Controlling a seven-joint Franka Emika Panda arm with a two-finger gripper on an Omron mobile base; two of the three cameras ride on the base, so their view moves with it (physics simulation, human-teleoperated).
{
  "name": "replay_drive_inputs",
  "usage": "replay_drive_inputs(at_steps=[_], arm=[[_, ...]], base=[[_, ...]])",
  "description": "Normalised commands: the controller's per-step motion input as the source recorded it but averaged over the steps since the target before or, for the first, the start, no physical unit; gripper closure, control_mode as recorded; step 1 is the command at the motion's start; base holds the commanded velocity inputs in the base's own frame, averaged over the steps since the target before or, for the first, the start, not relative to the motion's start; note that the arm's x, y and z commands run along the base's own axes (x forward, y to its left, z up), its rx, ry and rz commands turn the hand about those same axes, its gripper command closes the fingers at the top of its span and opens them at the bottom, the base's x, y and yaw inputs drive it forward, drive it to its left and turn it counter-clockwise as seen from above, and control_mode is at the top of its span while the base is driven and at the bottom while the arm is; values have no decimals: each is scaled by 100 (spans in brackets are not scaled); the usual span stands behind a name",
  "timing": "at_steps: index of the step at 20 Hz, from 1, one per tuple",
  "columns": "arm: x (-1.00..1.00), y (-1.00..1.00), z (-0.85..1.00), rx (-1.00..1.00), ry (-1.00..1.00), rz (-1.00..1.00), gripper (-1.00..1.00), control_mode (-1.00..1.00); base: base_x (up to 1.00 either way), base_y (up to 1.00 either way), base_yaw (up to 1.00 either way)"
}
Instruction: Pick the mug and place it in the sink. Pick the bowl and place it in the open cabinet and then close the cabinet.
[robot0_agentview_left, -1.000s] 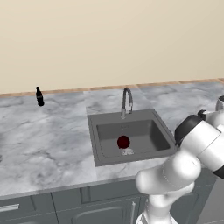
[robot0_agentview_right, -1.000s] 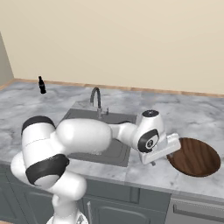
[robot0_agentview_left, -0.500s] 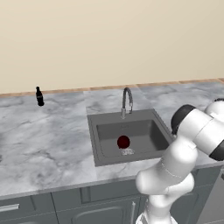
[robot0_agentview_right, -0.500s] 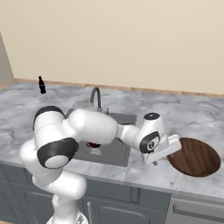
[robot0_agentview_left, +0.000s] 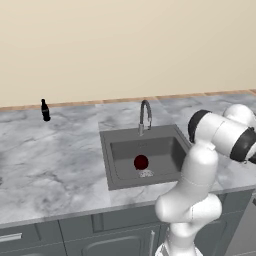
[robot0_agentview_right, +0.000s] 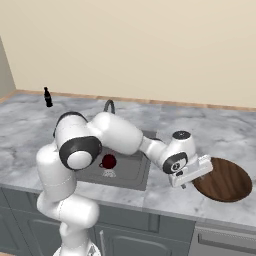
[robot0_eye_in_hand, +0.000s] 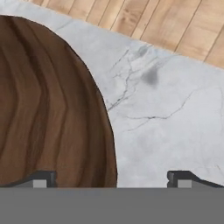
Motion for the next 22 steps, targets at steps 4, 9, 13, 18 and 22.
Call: replay_drive_inputs(at_steps=[4,9,13,18,22], arm=[[20,-32,-18,4,0,1,-100,-100],[16,-27,-22,3,0,1,-100,-100],[7,-19,-20,1,0,0,100,-100],[-1,-26,-3,3,0,0,100,-100],[-34,-9,0,1,-9,0,100,-100]], base=[[0,0,0],[0,0,0],[0,0,0],[0,0,0],[0,0,0]])
